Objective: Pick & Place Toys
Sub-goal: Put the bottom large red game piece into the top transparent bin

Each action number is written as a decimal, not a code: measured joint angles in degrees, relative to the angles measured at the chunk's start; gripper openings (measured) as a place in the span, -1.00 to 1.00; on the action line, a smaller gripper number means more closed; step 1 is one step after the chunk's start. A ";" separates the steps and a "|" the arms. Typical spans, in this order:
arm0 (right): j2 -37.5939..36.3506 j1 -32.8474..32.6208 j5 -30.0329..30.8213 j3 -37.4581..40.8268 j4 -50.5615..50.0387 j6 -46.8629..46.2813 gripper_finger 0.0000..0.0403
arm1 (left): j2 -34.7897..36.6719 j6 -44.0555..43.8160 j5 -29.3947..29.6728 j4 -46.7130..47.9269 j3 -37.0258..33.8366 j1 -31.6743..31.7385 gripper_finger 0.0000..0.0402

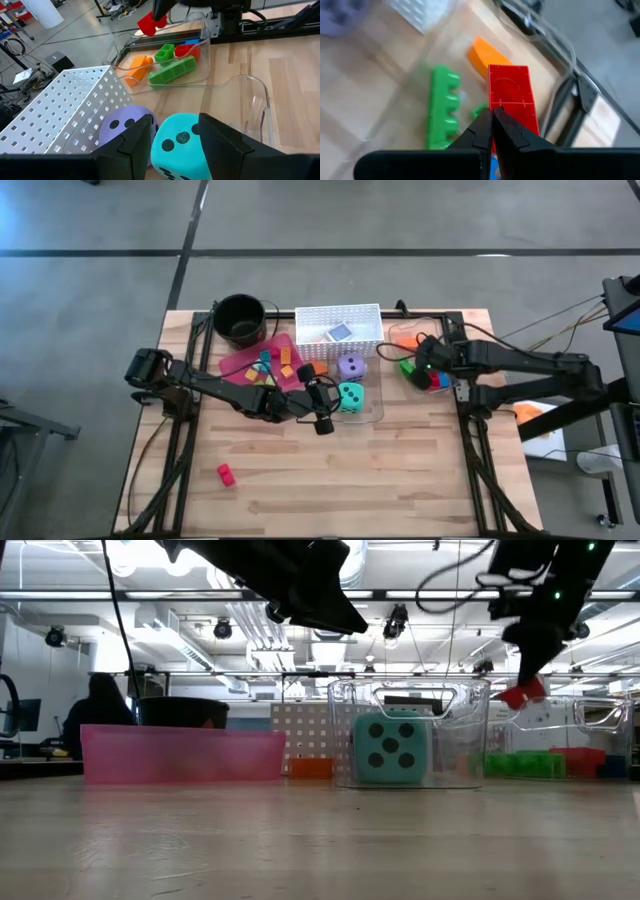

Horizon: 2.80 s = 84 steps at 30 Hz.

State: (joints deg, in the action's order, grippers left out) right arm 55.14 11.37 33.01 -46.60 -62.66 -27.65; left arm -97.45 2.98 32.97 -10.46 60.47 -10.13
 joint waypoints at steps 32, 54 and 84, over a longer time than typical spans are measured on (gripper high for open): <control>2.66 23.07 -17.51 1.97 4.68 11.87 -0.93 | 0.00 -0.19 -0.02 0.21 0.00 -0.04 -0.18; 2.68 23.03 -23.22 1.95 4.74 17.13 -0.93 | -0.02 -0.37 -0.01 0.22 0.00 0.00 -0.18; 2.64 23.00 -22.80 2.11 7.70 12.25 -0.89 | -0.02 -0.33 -0.01 0.22 0.00 -0.04 -0.18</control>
State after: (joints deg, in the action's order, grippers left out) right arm 57.78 34.37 10.20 -44.49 -54.96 -15.40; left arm -97.47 2.66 32.96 -10.24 60.47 -10.17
